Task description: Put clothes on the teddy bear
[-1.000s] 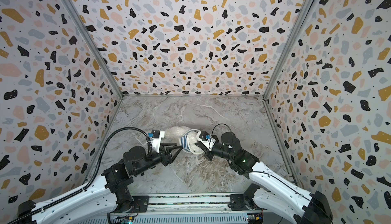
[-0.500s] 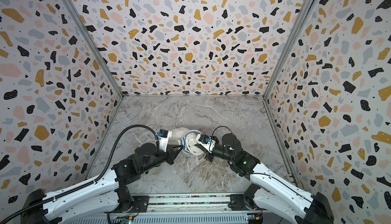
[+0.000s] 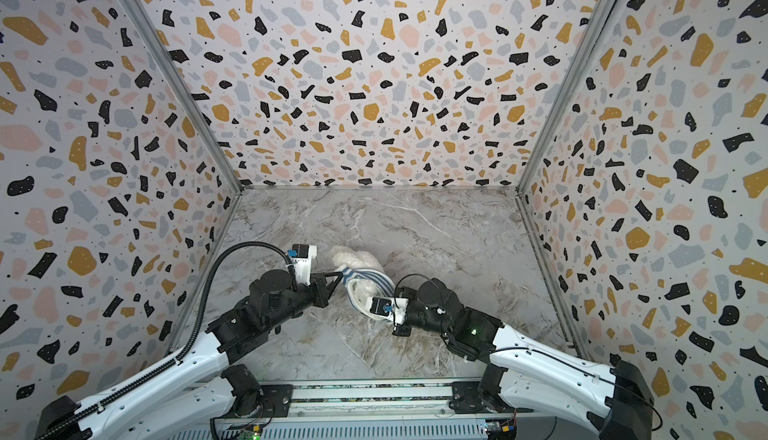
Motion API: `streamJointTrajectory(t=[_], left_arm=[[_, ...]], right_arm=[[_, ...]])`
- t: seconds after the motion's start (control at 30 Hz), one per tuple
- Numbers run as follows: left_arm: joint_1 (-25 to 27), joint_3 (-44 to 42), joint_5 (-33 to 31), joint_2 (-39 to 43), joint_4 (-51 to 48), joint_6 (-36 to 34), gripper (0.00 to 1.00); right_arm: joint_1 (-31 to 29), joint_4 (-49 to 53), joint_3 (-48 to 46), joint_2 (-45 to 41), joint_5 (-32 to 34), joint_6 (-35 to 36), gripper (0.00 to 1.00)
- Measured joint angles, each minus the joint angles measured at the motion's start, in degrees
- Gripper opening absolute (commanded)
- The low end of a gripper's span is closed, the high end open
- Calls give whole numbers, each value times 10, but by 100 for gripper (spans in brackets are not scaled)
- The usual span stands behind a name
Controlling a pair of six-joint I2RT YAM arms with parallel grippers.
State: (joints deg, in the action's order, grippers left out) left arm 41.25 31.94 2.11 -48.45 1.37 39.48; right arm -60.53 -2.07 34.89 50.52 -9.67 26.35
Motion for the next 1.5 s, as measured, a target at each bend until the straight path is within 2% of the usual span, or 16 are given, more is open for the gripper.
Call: streamJointTrajectory(t=[0.23,0.4,0.53,0.7,0.87,1.1,1.17,1.23,1.33,1.4,1.5], left_arm=[[-21,9,45,-22,-4,-15,0],[-23,14,101,-24,22,-25,0],[-23,27,121,-23,28,-36,0],[-22,27,94,-35,26,-38,0],[-18,37,79,-95,14,-42,0],[-15,37,81,-109,37,-42,0],[-15,36,78,-95,43,-42,11],[-15,36,74,-74,45,-40,29],[-15,36,61,-35,47,-38,50],[-16,36,54,-9,43,-36,61],[-15,25,45,42,37,-24,70]], right_arm=[[-54,22,13,34,43,38,0],[-60,42,24,52,51,40,0],[-62,49,35,60,52,40,0],[-95,56,56,64,69,42,0],[-110,58,67,57,83,33,0],[-110,45,67,18,106,-25,0],[-107,33,67,18,114,-52,0],[-87,21,68,20,114,-97,0],[-49,14,82,29,118,-171,0],[-30,9,97,38,129,-217,0],[-18,0,115,53,158,-286,0]])
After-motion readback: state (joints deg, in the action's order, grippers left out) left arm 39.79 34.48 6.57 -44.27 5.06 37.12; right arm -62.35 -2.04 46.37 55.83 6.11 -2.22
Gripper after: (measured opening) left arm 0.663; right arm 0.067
